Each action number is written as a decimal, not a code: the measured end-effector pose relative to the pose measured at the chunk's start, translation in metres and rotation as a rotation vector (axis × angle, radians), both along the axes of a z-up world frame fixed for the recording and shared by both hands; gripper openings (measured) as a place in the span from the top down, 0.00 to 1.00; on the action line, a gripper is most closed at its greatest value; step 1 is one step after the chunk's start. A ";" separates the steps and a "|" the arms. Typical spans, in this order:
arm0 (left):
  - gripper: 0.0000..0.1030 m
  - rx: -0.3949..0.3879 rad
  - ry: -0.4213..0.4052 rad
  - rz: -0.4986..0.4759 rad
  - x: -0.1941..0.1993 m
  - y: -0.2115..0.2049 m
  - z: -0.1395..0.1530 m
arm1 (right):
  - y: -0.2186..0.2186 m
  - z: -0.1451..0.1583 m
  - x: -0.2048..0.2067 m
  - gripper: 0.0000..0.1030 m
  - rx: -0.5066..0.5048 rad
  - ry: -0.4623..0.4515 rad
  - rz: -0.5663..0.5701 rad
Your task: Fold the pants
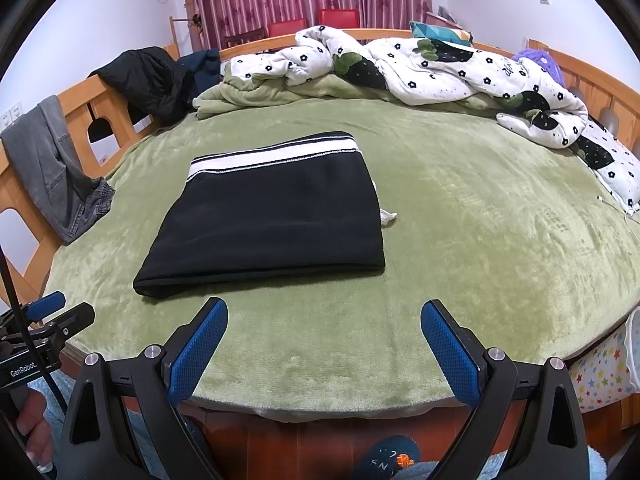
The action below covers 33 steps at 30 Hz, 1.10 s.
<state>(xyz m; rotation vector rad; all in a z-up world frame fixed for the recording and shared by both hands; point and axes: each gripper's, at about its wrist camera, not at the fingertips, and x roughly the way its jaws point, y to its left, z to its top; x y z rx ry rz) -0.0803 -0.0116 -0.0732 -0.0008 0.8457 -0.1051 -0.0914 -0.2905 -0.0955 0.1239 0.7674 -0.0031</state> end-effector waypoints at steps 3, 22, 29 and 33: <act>0.20 0.000 -0.003 0.002 0.000 0.000 0.000 | 0.001 0.000 -0.001 0.07 0.003 -0.001 -0.004; 0.20 -0.006 -0.006 0.006 0.001 0.000 0.001 | -0.001 -0.001 -0.001 0.07 0.004 -0.001 -0.005; 0.20 -0.005 -0.008 0.006 0.001 0.001 0.001 | -0.003 0.000 0.000 0.07 0.003 0.000 -0.006; 0.20 -0.006 -0.012 0.014 0.000 -0.002 0.003 | -0.004 -0.001 0.000 0.07 -0.002 0.001 -0.005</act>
